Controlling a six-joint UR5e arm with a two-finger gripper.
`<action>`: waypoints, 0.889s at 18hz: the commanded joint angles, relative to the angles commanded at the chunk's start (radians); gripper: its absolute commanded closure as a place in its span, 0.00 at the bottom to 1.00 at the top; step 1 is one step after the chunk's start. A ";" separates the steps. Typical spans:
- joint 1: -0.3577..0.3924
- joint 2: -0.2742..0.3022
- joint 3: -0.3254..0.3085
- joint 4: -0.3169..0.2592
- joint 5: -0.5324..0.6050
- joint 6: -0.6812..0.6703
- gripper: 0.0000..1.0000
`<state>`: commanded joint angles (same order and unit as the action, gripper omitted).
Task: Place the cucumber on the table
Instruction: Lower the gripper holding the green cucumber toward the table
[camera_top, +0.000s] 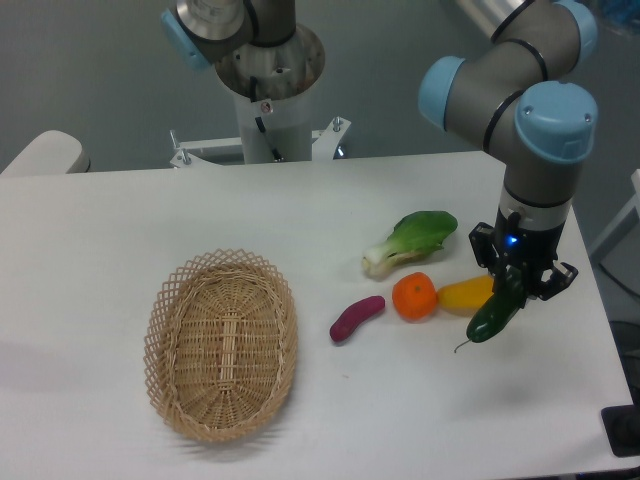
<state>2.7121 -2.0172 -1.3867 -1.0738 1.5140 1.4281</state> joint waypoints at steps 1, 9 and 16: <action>-0.002 0.000 0.000 0.003 0.000 -0.002 0.76; -0.031 -0.037 0.025 0.009 0.006 -0.034 0.76; -0.093 -0.097 0.040 0.127 0.005 -0.221 0.75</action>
<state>2.6186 -2.1137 -1.3468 -0.9467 1.5186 1.2075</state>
